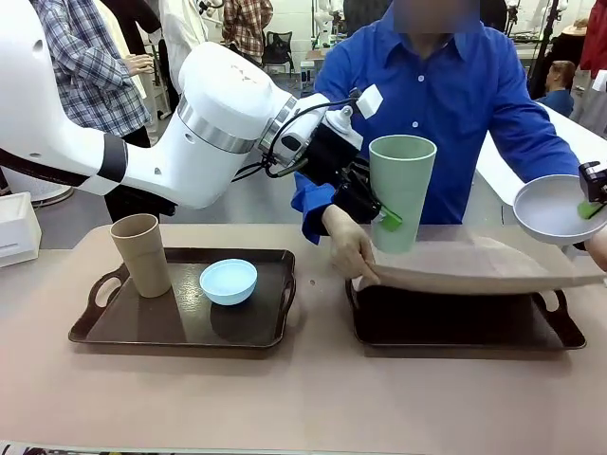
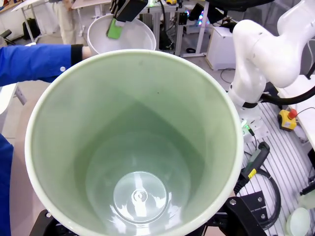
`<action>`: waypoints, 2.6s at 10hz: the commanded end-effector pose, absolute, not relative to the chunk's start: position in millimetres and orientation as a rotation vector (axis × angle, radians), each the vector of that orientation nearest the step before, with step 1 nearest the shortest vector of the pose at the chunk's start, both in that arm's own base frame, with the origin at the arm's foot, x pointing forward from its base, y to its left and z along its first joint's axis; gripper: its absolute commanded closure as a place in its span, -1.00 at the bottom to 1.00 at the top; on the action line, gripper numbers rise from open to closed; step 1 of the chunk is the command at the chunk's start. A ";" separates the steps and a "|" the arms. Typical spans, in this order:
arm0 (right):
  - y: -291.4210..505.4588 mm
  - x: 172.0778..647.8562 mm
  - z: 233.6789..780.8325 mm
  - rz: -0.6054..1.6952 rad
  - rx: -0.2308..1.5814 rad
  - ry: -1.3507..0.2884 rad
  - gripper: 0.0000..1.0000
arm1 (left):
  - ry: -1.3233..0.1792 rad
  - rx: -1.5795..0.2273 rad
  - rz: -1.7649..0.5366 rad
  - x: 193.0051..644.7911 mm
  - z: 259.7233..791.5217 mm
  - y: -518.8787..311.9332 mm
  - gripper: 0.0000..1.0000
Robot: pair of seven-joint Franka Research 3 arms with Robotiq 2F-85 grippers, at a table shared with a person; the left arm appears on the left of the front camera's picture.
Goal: Set up a tray with a mat and arrange the tableware.
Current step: Place the Picnic Bowl and Reusable plastic cup back onto the Handle tray in front of the human's position.
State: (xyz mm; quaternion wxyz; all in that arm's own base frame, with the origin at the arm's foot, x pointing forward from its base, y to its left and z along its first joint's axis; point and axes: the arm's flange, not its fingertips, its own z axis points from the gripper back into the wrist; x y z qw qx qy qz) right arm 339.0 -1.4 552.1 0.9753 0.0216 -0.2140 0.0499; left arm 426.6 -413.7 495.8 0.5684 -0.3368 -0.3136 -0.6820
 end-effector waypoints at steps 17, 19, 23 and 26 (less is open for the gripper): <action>-1.3 339.1 552.4 0.103 0.043 -0.436 1.00 | -0.743 -0.793 -1.604 426.9 498.2 -414.1 0.19; -1.3 339.1 552.4 0.103 0.043 -0.436 1.00 | -0.743 -0.793 -1.604 426.9 498.2 -414.1 0.19; -1.4 338.9 552.1 0.101 0.044 -0.432 0.85 | -0.737 -0.791 -1.602 426.5 495.9 -413.9 -0.66; -4.2 387.0 496.1 0.176 0.165 -0.335 0.85 | -0.754 -0.819 -1.563 475.5 436.7 -424.9 -0.66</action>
